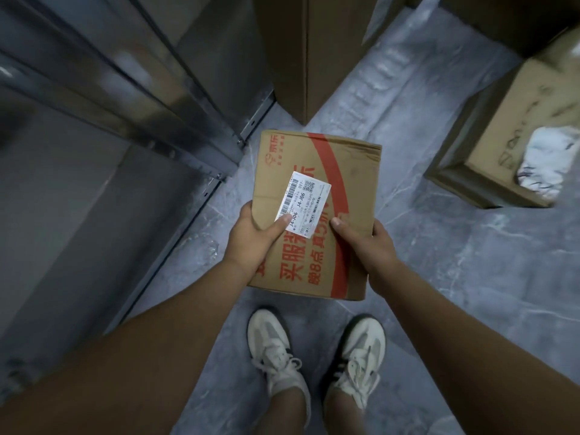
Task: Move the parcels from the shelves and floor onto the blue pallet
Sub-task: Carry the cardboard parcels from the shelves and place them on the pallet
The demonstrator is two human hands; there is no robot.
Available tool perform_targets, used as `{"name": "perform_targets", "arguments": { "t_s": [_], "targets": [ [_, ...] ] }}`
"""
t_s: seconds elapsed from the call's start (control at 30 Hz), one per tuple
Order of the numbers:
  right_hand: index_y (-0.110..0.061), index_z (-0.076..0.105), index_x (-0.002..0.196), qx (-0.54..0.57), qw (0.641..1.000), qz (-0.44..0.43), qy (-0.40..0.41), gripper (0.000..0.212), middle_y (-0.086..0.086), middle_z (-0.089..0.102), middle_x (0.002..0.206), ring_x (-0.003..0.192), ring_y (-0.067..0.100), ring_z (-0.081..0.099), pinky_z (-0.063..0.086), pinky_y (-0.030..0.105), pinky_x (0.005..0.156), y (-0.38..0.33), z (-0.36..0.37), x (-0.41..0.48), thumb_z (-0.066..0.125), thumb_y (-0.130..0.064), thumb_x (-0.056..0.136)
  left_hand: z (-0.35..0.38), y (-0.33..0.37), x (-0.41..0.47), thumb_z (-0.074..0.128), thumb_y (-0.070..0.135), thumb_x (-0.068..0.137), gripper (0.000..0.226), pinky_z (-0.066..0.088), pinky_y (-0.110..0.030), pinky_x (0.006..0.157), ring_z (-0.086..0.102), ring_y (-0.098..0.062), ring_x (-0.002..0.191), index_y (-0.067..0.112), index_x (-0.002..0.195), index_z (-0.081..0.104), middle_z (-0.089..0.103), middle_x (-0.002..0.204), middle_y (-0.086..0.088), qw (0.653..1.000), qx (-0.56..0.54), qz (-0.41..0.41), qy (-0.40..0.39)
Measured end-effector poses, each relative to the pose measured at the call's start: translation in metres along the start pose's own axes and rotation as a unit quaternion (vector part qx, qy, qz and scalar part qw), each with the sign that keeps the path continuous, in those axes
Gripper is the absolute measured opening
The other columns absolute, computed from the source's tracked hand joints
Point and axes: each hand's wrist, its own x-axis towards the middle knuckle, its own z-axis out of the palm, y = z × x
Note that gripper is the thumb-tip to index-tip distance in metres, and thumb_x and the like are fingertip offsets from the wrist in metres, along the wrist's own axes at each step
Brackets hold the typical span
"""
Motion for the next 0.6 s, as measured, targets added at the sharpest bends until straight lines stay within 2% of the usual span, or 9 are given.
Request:
{"name": "perform_targets", "arguments": {
  "t_s": [0.2,0.3,0.4,0.5,0.53,0.6],
  "targets": [
    [-0.024,0.061,0.12,-0.002,1.0,-0.022,0.009,0.055,-0.004,0.072,0.109,0.094,0.013,0.07,0.053,0.027,0.069,-0.121,-0.077,-0.149,0.082,-0.042,0.073,-0.021,0.14,-0.127,0.078,0.055,0.074,0.063,0.054,-0.021,0.075,0.068,0.004,0.087,0.036,0.127,0.052,0.071,0.1,0.018,0.998,-0.025,0.044,-0.028],
    [-0.029,0.062,0.115,-0.009,0.997,-0.072,0.008,0.046,-0.01,0.071,0.105,0.087,0.005,0.069,0.049,0.019,0.06,-0.198,-0.111,-0.243,0.079,-0.043,0.075,-0.049,0.228,-0.195,0.077,0.056,0.073,0.062,0.055,-0.025,0.078,0.068,0.0,0.09,0.035,0.126,0.053,0.071,0.103,0.016,0.995,-0.027,0.084,-0.041],
    [-0.032,0.061,0.115,-0.006,0.991,-0.135,0.014,0.044,-0.013,0.071,0.103,0.088,0.006,0.07,0.05,0.017,0.056,-0.275,-0.143,-0.336,0.078,-0.043,0.077,-0.078,0.323,-0.267,0.078,0.055,0.073,0.06,0.052,-0.023,0.077,0.065,0.0,0.092,0.033,0.123,0.053,0.068,0.103,0.016,0.989,-0.032,0.142,-0.032],
    [-0.037,0.063,0.107,0.02,0.979,-0.202,0.029,0.038,-0.012,0.073,0.102,0.079,0.004,0.072,0.052,0.015,0.051,-0.334,-0.171,-0.422,0.08,-0.043,0.074,-0.105,0.405,-0.341,0.078,0.05,0.075,0.056,0.054,-0.03,0.087,0.066,-0.005,0.097,0.032,0.122,0.054,0.069,0.105,0.016,0.976,-0.038,0.21,-0.039],
    [-0.037,0.062,0.109,0.03,0.973,-0.227,0.032,0.042,-0.011,0.073,0.104,0.078,0.004,0.072,0.052,0.014,0.05,-0.349,-0.181,-0.447,0.081,-0.043,0.072,-0.113,0.427,-0.366,0.078,0.051,0.074,0.053,0.055,-0.032,0.089,0.066,-0.003,0.096,0.036,0.12,0.054,0.069,0.104,0.017,0.971,-0.04,0.233,-0.039],
    [-0.034,0.057,0.124,0.046,0.961,-0.272,0.036,0.066,-0.01,0.07,0.111,0.081,0.007,0.073,0.053,0.017,0.052,-0.374,-0.198,-0.495,0.083,-0.048,0.065,-0.127,0.464,-0.414,0.077,0.055,0.072,0.051,0.055,-0.032,0.089,0.066,0.003,0.093,0.042,0.116,0.054,0.069,0.101,0.021,0.958,-0.045,0.281,-0.037]
  ]
}}
